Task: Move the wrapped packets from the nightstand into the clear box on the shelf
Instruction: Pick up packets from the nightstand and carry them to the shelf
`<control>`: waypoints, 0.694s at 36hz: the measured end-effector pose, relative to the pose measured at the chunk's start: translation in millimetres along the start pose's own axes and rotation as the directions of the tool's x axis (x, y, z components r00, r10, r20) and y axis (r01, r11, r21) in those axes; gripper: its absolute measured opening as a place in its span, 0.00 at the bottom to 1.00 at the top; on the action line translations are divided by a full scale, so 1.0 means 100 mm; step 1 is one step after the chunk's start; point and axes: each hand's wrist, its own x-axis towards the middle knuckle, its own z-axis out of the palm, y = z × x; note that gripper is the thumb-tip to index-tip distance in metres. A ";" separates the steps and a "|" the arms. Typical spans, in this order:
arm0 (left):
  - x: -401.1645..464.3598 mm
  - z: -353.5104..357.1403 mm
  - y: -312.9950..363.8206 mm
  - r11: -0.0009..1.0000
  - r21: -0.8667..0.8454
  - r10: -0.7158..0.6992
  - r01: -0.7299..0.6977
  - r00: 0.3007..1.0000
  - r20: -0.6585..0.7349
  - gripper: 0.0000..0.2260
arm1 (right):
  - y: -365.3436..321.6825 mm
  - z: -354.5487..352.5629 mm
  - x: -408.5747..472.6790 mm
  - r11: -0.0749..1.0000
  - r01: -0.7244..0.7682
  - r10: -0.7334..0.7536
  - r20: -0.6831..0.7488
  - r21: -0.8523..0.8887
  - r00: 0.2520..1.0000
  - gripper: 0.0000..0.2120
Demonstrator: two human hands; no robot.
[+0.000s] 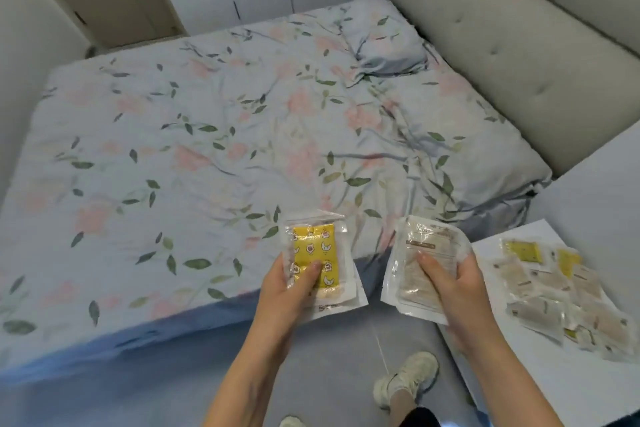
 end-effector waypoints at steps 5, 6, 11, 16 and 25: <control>-0.60 -1.26 0.10 0.997 -0.072 0.022 -0.037 0.979 -0.201 0.07 | 0.11 1.10 -0.64 0.991 -0.013 0.046 0.251 -0.130 0.967 0.10; -0.72 -1.49 0.11 0.995 -0.089 0.020 -0.043 0.970 -0.243 0.07 | 0.13 1.31 -0.77 0.988 -0.016 0.061 0.290 -0.157 0.955 0.11; -1.23 -2.43 0.12 0.976 -0.187 0.015 -0.108 0.898 -0.441 0.07 | 0.16 2.23 -1.32 0.973 0.037 0.068 0.439 -0.226 0.896 0.15; -1.65 -3.13 0.13 0.950 -0.262 0.001 -0.170 0.841 -0.541 0.09 | 0.21 2.99 -1.69 0.964 0.073 0.092 0.580 -0.255 0.809 0.13; -1.84 -4.12 0.11 0.895 -0.381 -0.131 -0.231 0.682 -0.720 0.09 | 0.38 4.31 -1.98 0.942 0.134 0.152 0.746 -0.309 0.649 0.10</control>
